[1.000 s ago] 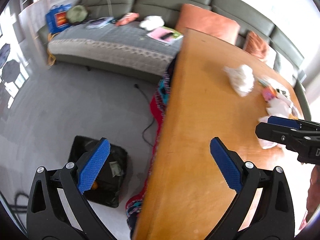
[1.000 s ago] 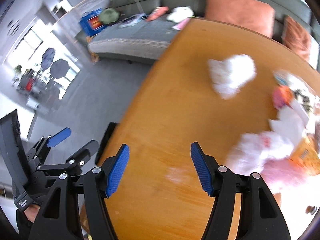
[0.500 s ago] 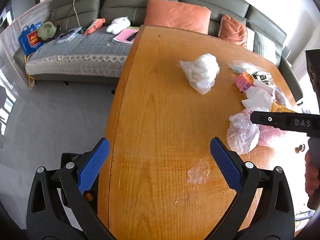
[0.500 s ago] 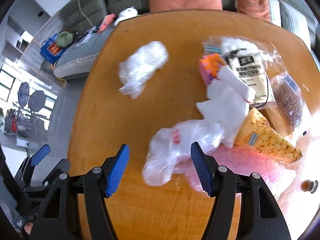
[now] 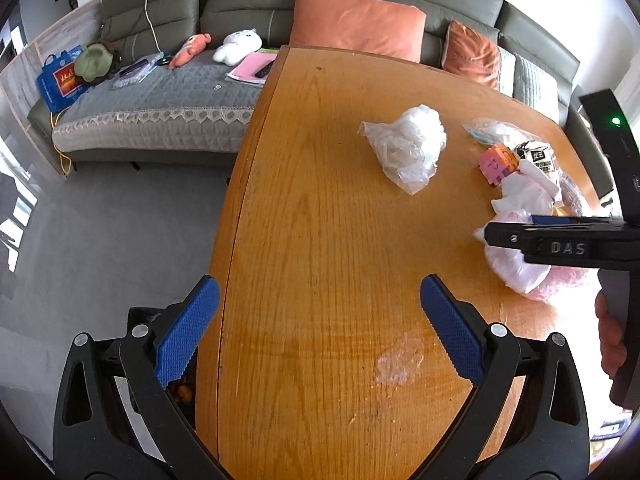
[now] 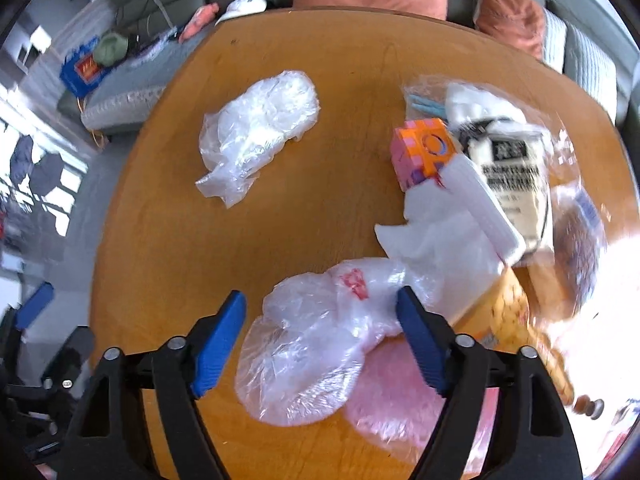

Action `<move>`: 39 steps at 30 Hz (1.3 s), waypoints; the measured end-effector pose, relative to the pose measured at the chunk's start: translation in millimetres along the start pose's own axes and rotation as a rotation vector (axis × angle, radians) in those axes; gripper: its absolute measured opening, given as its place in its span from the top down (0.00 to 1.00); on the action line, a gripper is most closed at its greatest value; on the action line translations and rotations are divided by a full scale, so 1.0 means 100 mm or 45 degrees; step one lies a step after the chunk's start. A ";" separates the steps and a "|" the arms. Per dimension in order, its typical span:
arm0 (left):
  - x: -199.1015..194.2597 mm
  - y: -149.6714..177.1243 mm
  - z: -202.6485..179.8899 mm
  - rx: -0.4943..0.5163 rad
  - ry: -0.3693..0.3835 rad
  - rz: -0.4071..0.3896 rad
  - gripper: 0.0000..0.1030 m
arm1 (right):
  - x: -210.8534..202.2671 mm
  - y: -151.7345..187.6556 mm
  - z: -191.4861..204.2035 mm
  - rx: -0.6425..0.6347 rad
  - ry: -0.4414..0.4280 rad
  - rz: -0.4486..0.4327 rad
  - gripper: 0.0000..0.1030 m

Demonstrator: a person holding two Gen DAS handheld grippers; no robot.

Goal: Collect trash
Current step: 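Grasp a clear plastic bag with right gripper while left grasps white bag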

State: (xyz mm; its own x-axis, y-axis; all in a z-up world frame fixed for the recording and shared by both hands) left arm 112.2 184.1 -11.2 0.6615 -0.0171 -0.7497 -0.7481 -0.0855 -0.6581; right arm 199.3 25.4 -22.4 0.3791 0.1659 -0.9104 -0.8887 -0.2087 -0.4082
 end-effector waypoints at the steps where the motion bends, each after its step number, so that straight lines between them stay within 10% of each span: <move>1: 0.01 0.00 0.00 0.003 -0.003 0.003 0.06 | 0.03 -0.01 0.02 -0.051 0.026 0.004 0.20; 3: 0.03 0.00 0.00 0.006 -0.006 0.011 0.06 | 0.07 -0.01 0.04 -0.136 0.071 0.008 0.20; 6: 0.05 -0.02 0.01 0.011 -0.012 0.015 0.06 | 0.06 -0.07 -0.02 -0.276 0.185 -0.034 0.51; 10: 0.12 -0.10 -0.02 0.013 -0.005 0.013 0.06 | -0.06 -0.20 -0.10 -0.161 0.067 -0.076 0.64; 39: 1.32 -0.87 -0.90 0.335 0.081 0.084 0.06 | -0.09 -1.23 -0.55 0.215 -0.171 -0.285 0.64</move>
State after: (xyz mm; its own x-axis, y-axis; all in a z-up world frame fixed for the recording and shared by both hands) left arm 269.1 99.3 -46.6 0.6070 -0.0776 -0.7909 -0.7718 0.1796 -0.6099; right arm 319.0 -3.5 32.1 0.5425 0.3181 -0.7775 -0.8217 0.0088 -0.5698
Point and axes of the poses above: each gripper's, at about its wrist camera, not at the fingertips, and x roughly the way its jaws point, z to its left, y to its underside, the point moved 10 cm from there along x, roughly the way its jaws point, and after that the axes turned 12 degrees about -z, right-handed, at the moved point
